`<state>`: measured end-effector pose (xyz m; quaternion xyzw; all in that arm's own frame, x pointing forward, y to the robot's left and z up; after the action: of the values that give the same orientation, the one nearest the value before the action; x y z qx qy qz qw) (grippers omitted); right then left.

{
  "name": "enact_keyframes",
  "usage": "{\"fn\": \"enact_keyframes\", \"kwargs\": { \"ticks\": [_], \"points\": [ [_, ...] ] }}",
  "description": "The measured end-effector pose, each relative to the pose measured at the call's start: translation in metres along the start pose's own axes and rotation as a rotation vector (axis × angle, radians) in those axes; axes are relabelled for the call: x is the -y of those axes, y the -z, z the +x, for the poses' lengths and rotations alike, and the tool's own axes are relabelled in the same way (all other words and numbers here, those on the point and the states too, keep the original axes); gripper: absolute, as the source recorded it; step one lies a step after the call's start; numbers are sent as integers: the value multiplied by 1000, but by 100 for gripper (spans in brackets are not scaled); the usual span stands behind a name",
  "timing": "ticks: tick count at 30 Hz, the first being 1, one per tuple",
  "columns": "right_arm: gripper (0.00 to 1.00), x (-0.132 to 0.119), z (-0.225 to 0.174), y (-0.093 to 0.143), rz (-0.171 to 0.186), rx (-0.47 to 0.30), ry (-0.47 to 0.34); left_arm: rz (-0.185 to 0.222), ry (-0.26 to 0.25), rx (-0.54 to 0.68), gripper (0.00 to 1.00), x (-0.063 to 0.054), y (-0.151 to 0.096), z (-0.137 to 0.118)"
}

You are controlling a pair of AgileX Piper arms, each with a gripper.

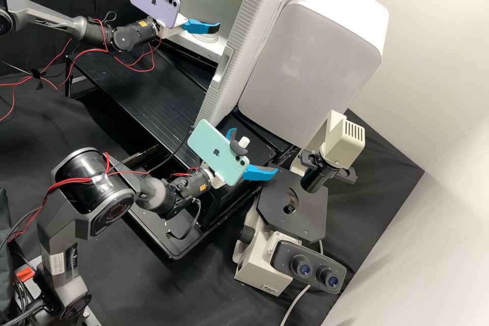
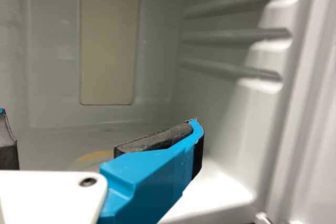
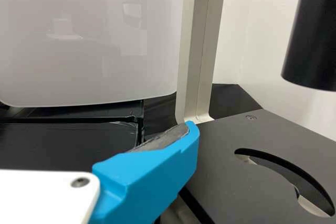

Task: Take the petri dish out of the incubator

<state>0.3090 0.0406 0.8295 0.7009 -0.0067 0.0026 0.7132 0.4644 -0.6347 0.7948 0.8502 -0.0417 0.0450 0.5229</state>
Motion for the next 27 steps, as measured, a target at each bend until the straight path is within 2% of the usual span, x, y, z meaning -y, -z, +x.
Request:
{"fn": "enact_keyframes", "kwargs": {
  "ticks": [3, 5, 13, 24, 27],
  "points": [
    [100, 0, 0, 0, 0, 0, 0, 14, 11, -21, 100, 1, -3, 4],
    [100, 0, 0, 0, 0, 0, 0, 9, 17, -30, 100, 2, -5, 6],
    [100, 0, 0, 0, 0, 0, 0, 8, 75, -52, 100, 20, -11, 12],
    [100, 0, 0, 0, 0, 0, 0, 34, 90, -38, 100, 26, -21, 15],
    [100, 0, 0, 0, 0, 0, 0, 24, 101, -48, 100, 31, -20, 18]
  ]
}}
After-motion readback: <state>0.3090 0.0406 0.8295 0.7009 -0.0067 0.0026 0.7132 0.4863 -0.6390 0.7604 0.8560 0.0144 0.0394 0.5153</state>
